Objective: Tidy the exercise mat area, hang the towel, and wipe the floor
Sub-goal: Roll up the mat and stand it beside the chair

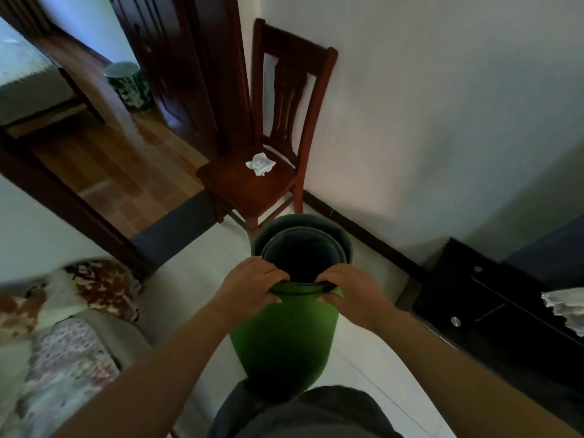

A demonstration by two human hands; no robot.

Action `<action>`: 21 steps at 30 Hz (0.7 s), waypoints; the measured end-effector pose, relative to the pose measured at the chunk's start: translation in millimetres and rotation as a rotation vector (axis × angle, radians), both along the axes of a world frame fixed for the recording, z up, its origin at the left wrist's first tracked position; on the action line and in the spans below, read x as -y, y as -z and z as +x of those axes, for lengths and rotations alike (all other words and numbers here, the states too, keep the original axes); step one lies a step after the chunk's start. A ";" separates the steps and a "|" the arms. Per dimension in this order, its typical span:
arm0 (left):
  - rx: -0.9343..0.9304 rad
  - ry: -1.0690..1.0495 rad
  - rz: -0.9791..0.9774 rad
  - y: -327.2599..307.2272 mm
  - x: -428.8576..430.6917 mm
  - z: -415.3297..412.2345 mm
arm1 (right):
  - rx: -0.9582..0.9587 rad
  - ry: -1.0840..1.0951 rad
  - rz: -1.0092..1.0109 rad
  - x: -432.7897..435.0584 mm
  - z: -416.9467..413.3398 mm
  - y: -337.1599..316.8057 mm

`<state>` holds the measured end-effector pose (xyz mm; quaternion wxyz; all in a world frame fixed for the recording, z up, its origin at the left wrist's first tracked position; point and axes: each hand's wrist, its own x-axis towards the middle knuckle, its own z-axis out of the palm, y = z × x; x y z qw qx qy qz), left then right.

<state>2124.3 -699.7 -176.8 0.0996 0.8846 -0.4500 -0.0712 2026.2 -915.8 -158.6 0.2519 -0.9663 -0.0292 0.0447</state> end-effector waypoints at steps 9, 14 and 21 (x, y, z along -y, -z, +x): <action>-0.019 0.097 0.001 2.9 61.7 156.4 | -0.038 0.110 0.046 46.4 132.9 10.7; -0.029 0.126 0.038 14.2 115.5 247.2 | -0.072 0.123 0.062 94.7 226.3 32.7; -0.018 0.113 0.087 51.4 186.3 356.1 | -0.116 0.103 0.091 165.6 345.9 77.2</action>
